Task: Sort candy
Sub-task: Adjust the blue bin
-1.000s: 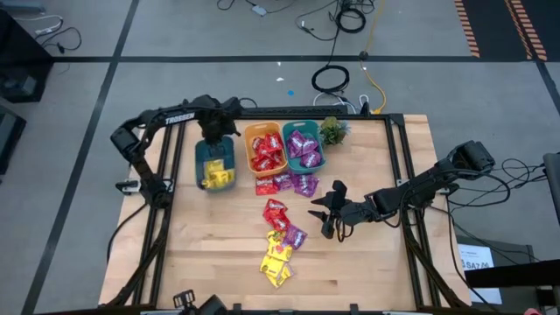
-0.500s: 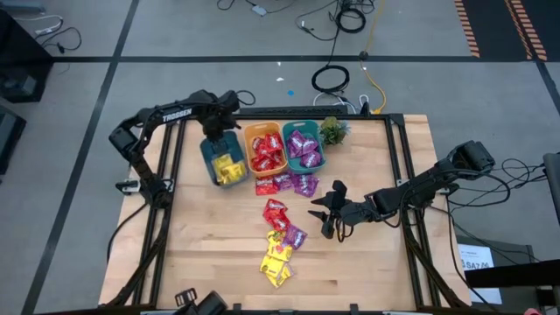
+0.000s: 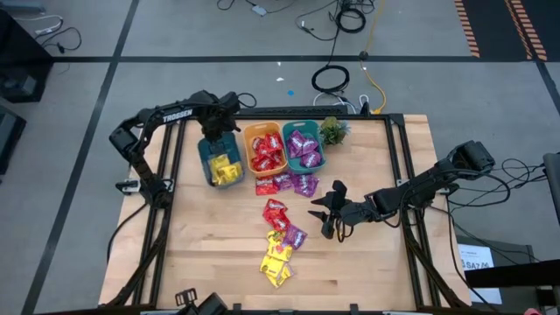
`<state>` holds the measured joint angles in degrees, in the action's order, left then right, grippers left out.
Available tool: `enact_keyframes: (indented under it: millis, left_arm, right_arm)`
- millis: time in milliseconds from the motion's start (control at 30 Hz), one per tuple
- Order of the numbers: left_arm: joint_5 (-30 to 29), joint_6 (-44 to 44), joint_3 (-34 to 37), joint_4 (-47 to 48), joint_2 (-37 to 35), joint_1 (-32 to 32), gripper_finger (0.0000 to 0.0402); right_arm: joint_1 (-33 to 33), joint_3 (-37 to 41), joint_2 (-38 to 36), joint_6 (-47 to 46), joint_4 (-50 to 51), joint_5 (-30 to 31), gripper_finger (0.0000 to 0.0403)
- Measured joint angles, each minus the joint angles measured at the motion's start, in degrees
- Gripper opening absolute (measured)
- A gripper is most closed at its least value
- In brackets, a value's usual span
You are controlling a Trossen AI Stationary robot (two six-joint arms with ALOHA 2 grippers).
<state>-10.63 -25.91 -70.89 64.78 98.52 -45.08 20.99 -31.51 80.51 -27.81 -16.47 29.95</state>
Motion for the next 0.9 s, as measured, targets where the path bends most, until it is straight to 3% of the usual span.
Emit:
enact_keyframes:
  millis: [267, 500, 900]
  left_arm:
    - [3.07, 1.54, 0.00, -1.32, 0.00, 0.22, 0.0008]
    - [3.10, 5.23, -0.02, -1.34, -0.02, 0.22, 0.0057]
    - [1.44, 6.14, -0.37, -0.81, 0.00, 0.22, 0.0068]
  right_arm:
    - [0.00, 0.00, 0.00, 0.00, 0.00, 0.00, 0.0153]
    - [0.00, 0.00, 0.00, 0.00, 0.00, 0.00, 0.0153]
    - [0.00, 0.00, 0.00, 0.00, 0.00, 0.00, 0.0153]
